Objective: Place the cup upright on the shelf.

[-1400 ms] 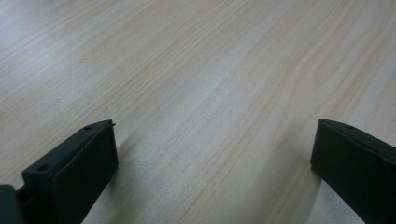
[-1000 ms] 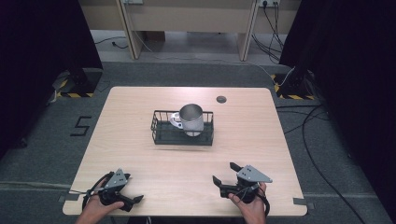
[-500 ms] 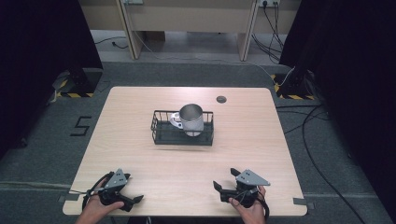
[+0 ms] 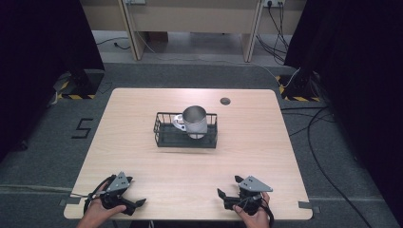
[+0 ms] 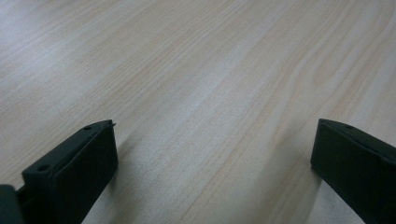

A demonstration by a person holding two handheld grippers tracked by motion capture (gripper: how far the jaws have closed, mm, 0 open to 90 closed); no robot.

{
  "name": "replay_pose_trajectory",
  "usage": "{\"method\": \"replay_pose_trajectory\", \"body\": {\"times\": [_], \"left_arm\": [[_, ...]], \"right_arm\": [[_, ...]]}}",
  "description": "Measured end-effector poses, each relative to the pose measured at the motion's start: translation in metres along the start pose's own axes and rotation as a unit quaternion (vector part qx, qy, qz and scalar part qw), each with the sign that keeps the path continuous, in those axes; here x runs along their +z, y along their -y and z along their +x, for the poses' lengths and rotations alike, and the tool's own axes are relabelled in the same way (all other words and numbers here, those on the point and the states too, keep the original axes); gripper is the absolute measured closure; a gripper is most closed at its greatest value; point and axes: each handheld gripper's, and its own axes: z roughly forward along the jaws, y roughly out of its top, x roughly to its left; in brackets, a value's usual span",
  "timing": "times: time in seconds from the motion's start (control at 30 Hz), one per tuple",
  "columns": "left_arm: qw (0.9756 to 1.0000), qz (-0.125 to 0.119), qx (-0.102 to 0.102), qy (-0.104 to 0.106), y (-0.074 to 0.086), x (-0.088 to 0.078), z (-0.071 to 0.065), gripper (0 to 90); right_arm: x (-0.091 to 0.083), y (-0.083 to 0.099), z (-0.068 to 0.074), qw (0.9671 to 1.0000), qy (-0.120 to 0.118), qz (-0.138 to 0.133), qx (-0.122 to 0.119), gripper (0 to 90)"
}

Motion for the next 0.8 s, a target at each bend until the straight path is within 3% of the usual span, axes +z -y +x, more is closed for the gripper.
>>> {"method": "replay_pose_trajectory", "body": {"times": [0.3,0.4,0.8], "left_arm": [[1.0,0.0,0.0,0.0,0.0,0.0,0.0,0.0],[1.0,0.0,0.0,0.0,0.0,0.0,0.0,0.0],[1.0,0.0,0.0,0.0,0.0,0.0,0.0,0.0]], "right_arm": [[0.003,0.007,0.002,0.9993,0.022,0.024,-0.018,15.2],[0.006,0.009,0.004,0.9979,0.035,0.044,-0.031,15.3],[0.008,0.014,0.006,0.9964,0.045,0.056,-0.045,12.3]]}}
